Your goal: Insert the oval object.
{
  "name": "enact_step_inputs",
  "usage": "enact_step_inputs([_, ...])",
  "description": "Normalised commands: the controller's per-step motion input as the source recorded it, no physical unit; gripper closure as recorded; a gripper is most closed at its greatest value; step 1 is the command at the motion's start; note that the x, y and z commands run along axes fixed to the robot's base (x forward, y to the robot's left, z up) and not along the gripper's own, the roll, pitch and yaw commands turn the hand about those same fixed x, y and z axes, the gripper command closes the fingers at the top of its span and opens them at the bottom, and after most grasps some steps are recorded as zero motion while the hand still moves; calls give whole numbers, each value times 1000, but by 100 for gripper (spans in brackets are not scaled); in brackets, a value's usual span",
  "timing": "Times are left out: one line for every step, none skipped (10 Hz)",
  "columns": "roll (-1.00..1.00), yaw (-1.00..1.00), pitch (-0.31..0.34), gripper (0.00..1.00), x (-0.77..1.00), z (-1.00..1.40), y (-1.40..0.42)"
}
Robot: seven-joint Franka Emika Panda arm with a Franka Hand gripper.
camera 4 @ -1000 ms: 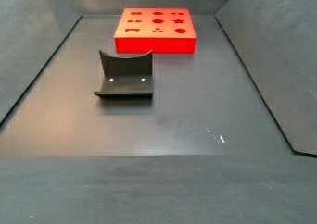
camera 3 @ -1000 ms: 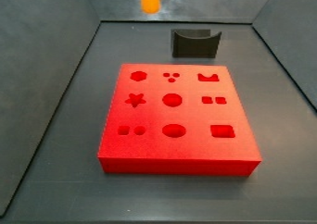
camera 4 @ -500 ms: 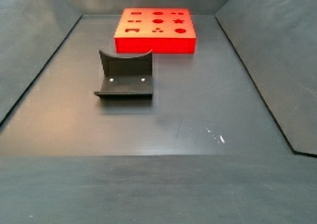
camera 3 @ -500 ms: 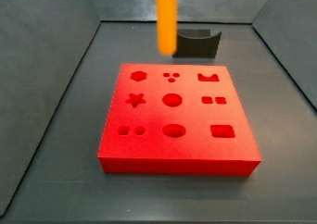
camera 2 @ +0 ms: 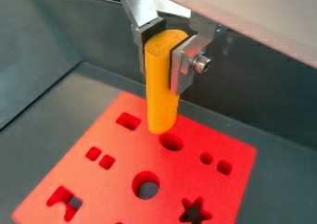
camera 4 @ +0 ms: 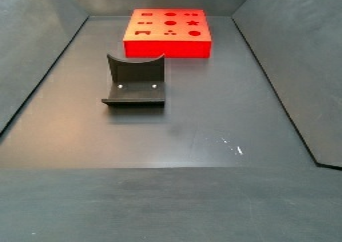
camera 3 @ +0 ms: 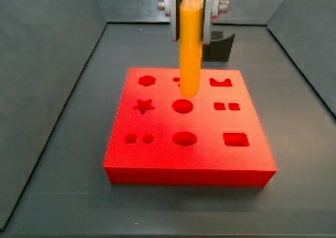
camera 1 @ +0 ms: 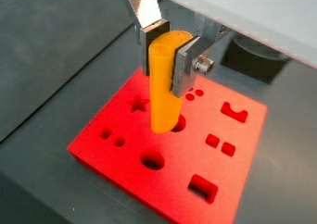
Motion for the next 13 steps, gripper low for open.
enact_step_inputs([-61,-911,0,100,229,-337,23])
enact_step_inputs([0,-997,0,100,60,-526,63])
enact_step_inputs([73,-966,70,100,0,-460,0])
enact_step_inputs([64,-983,54,100,0,-443,0])
enact_step_inputs([130,-940,111,100,-51,-357,0])
enact_step_inputs([129,-886,170,100,-74,-263,0])
enact_step_inputs([133,-877,181,100,-94,-203,0])
enact_step_inputs([127,-886,179,100,-103,-177,0])
enact_step_inputs([127,-871,194,100,-111,-140,0])
enact_step_inputs([131,-906,167,100,-123,-77,0])
enact_step_inputs([16,-917,6,100,3,106,-126])
enact_step_inputs([-86,-889,0,100,123,109,-129])
enact_step_inputs([-107,-911,0,100,100,106,-117])
